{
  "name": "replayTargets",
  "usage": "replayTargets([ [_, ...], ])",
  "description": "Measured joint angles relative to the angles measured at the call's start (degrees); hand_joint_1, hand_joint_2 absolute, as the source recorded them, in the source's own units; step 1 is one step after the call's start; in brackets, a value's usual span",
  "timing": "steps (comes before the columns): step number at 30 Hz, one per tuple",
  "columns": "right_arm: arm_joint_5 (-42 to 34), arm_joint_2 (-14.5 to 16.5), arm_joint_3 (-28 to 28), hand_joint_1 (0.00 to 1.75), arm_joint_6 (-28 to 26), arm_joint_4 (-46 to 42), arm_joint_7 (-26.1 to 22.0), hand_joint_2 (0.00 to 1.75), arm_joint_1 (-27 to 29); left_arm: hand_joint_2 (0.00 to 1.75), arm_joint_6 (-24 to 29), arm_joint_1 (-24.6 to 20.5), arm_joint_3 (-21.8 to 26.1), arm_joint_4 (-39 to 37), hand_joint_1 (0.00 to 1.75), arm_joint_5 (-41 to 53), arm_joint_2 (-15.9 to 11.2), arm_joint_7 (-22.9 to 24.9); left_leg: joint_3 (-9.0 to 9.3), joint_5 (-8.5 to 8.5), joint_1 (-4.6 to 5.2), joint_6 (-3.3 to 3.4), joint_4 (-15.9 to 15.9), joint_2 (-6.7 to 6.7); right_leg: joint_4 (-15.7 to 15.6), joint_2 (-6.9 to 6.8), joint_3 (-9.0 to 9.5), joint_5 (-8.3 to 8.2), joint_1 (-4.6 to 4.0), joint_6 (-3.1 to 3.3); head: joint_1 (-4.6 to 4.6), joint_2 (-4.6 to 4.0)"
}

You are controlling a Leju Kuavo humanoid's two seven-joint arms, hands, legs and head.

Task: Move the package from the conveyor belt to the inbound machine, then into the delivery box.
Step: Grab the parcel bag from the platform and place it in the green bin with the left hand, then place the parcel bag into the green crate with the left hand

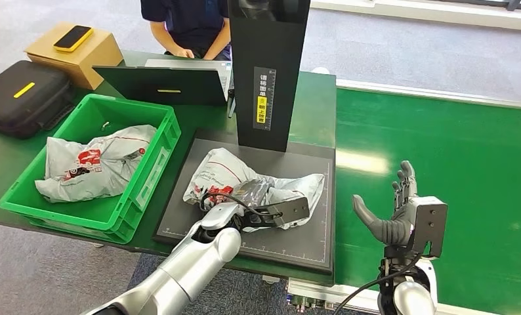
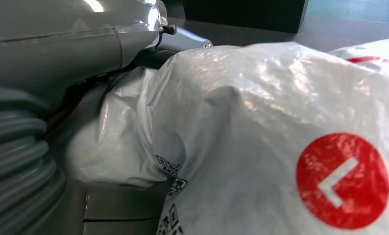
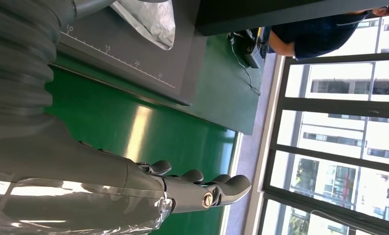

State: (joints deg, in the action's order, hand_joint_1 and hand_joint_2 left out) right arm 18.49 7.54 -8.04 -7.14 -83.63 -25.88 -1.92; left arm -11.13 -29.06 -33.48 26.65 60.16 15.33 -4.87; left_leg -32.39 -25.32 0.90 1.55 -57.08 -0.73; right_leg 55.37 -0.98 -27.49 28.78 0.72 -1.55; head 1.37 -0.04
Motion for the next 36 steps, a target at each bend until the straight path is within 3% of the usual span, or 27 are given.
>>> replayTargets([
  [5, 0.0, 0.0, 0.0, 0.0, 0.0, 0.2, 0.0, 1.75, -0.02, 1.75, 0.0, -0.11, 0.0, -0.13, 1.15, -0.01, -0.01, 0.0, 0.0, 0.0, 0.0, 0.0, 0.0, 0.0, 0.0, -0.01, 0.0, 0.01, 0.0, 0.0, -0.01, 0.0],
  [9, 0.0, 0.0, 0.0, 0.0, -0.01, 0.24, 0.0, 1.75, -0.02, 1.75, 0.1, -0.16, 0.0, -0.16, 1.75, 0.01, -0.03, 0.0, 0.01, 0.0, 0.0, 0.0, 0.0, 0.0, 0.0, -0.01, 0.01, 0.01, 0.0, 0.0, -0.01, 0.0],
  [15, -0.35, 0.0, 0.01, 0.0, -0.26, 0.89, -0.03, 1.75, -0.34, 1.75, 3.56, 0.51, 0.14, 0.06, 1.75, -0.63, -0.4, -1.91, 0.01, 0.0, 0.0, 0.0, 0.0, 0.0, 0.0, 0.0, 0.0, 0.02, 0.0, 0.0, 0.0, 0.01],
  [20, -1.22, 0.0, 0.02, 0.0, -0.35, 1.63, -0.37, 1.75, -0.83, 1.75, 12.31, 3.24, 0.66, 2.93, 1.75, -1.92, -1.4, -10.61, -0.11, 0.0, 0.0, 0.0, 0.0, 0.0, 0.01, 0.0, -0.15, 0.02, 0.01, 0.01, 0.01, 0.0],
  [23, -1.94, 0.0, 0.01, 0.0, -0.2, 1.49, -0.7, 1.75, -0.74, 1.75, 22.18, 6.22, 1.46, 9.32, 1.75, -2.1, -2.51, -15.66, -0.33, 0.01, 0.0, 0.0, -0.01, -0.02, 0.02, 0.02, -0.37, 0.02, 0.01, 0.01, 0.01, 0.01],
  [29, -3.0, 0.04, -1.01, 0.0, -0.19, 0.57, -0.81, 1.75, -0.07, 1.75, 38.13, 11.02, 5.68, 32.98, 1.75, 4.68, -7.28, -9.67, -0.55, 0.0, -0.01, -0.01, -0.01, -0.05, 0.05, 0.04, -0.59, 0.03, -0.01, 0.02, -0.01, 0.01],
  [32, -3.09, 0.06, -1.83, 0.0, -0.19, 0.08, -0.91, 1.75, 0.39, 1.75, 40.41, 12.29, 10.14, 43.89, 1.75, 5.98, -9.27, -8.88, -0.57, 0.0, -0.01, -0.01, -0.01, 0.0, 0.05, 0.0, -0.6, 0.08, -0.02, 0.05, -0.01, 0.0],
  [36, -3.51, 0.07, -2.52, 0.0, -0.18, -0.43, -1.07, 1.75, 0.62, 1.75, 41.44, 13.63, 14.41, 52.65, 1.75, 6.25, -10.51, -9.43, -0.57, 0.0, -0.02, -0.01, 0.0, 0.0, 0.04, 0.0, -0.6, 0.09, -0.01, 0.07, -0.01, 0.01],
])
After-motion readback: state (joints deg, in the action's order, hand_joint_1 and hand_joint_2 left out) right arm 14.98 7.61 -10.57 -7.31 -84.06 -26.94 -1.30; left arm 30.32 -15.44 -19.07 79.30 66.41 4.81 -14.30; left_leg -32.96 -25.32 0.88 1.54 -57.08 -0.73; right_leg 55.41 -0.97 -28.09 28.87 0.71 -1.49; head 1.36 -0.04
